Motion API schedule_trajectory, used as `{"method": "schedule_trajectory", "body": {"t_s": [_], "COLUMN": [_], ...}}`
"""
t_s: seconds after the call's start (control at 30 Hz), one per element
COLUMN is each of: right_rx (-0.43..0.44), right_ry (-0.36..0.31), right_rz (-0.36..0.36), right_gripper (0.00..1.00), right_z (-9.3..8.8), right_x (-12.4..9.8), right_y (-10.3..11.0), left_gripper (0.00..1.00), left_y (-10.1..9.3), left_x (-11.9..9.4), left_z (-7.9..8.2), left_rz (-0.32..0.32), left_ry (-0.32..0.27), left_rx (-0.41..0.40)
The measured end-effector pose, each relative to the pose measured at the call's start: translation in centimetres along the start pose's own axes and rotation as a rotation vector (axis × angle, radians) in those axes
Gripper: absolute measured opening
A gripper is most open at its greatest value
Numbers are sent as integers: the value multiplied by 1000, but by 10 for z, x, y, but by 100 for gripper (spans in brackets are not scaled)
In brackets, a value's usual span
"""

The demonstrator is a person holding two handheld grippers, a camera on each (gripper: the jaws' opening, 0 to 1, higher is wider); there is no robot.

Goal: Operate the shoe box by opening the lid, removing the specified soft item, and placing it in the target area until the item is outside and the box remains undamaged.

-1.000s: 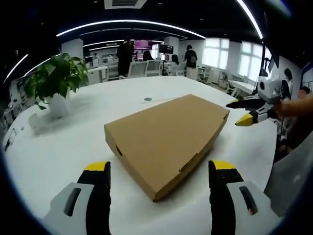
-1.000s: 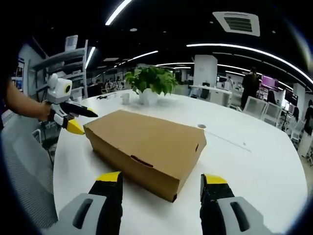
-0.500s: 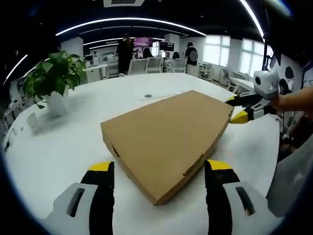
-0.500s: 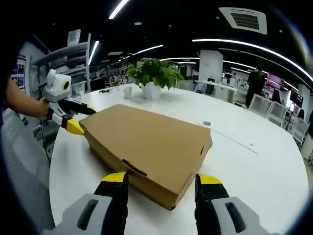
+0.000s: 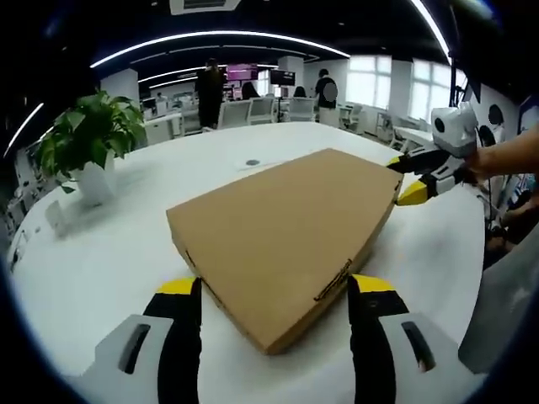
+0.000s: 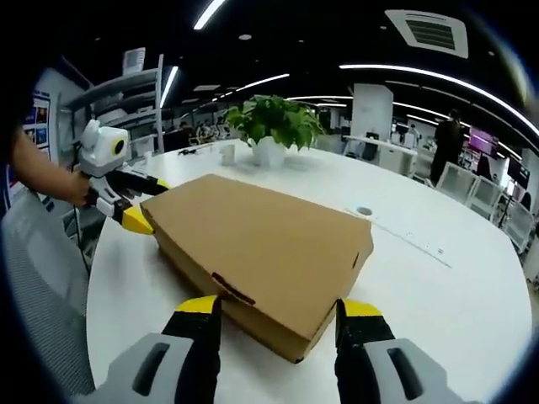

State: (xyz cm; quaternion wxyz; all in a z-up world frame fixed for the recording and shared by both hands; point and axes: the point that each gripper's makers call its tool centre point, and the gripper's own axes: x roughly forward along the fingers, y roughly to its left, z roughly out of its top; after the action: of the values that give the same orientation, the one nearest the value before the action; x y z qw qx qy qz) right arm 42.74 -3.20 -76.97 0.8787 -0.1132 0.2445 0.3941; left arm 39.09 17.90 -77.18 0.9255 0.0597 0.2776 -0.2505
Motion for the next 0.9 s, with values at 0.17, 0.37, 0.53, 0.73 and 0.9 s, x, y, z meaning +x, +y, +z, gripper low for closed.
{"method": "schedule_trajectory", "body": {"t_s": [0.17, 0.37, 0.53, 0.73, 0.9], "right_rx": [0, 7, 2, 3, 6], "right_ry": [4, 13, 23, 20, 19], "right_rz": [-7, -8, -16, -31, -41], "right_gripper": [51, 49, 48, 46, 44], "right_z": [0, -2, -5, -7, -10], "right_x": [0, -4, -7, -12, -16], "right_y": [1, 5, 11, 17, 23], "left_gripper": [72, 71, 71, 71, 71], "left_y": [-2, 0, 1, 1, 3], "left_x": [-2, -2, -3, -5, -6], "left_z": [1, 1, -1, 0, -1], "left_rz": [-6, -20, -44, -77, -105], "left_ry": [-10, 0, 8, 18, 28], "left_rx": [4, 16, 33, 54, 72]}}
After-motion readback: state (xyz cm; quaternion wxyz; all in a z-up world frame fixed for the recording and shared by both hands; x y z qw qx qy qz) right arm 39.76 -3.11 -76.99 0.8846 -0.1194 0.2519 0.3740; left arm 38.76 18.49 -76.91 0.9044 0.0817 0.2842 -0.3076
